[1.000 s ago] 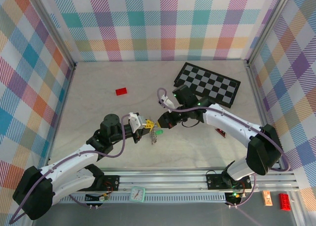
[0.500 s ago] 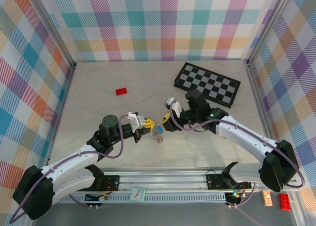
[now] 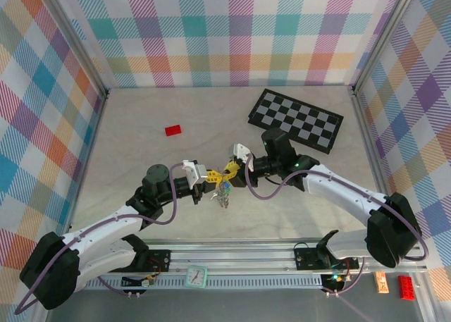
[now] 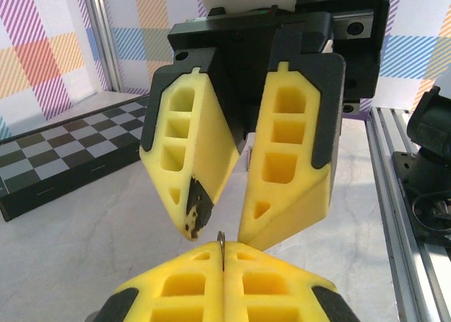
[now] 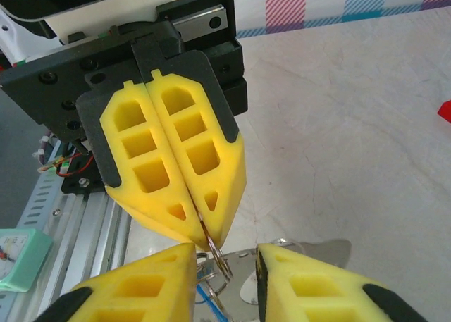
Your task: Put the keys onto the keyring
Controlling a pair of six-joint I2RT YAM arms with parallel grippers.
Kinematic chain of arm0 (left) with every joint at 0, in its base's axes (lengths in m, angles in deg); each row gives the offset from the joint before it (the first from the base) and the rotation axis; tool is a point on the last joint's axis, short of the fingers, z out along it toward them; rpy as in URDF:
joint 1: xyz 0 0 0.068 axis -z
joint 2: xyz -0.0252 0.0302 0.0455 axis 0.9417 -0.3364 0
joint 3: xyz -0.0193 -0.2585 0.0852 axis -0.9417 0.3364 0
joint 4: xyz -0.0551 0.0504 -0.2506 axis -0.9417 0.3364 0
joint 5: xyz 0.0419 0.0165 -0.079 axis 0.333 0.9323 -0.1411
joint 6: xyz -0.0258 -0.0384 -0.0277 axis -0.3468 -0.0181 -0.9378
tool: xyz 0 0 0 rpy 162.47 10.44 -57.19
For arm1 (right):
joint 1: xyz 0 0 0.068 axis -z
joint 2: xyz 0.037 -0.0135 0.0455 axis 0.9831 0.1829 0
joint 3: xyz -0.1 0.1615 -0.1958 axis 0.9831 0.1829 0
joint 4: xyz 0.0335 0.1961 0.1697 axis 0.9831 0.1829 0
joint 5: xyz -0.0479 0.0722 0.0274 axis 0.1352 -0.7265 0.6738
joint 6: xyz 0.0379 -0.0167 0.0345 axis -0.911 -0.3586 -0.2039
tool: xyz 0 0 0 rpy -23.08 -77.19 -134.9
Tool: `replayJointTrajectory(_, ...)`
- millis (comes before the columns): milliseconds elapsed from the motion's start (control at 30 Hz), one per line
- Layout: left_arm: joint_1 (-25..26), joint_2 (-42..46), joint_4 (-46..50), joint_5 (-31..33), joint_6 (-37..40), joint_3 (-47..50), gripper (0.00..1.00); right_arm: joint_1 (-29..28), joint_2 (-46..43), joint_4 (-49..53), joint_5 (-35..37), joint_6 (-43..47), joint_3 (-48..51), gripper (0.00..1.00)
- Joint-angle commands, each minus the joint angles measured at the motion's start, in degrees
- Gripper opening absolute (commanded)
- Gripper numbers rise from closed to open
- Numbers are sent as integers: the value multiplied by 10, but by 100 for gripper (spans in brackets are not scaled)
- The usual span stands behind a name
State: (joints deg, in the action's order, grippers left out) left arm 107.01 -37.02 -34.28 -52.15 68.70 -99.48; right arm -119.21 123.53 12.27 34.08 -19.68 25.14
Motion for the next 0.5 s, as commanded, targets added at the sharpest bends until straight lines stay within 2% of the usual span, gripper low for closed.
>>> replayJointTrajectory(0, 5, 0, -46, -18, -5, 2, 0, 0, 9, -23, -33, 23, 13, 24)
replayJointTrajectory(167, 5, 1, -45, -18, -5, 4, 0, 0, 5, -32, -33, 31, 28, 20)
replayJointTrajectory(467, 5, 2, -46, -21, -5, 3, 0, 12, -26, -83, -48, 18, 61, 24)
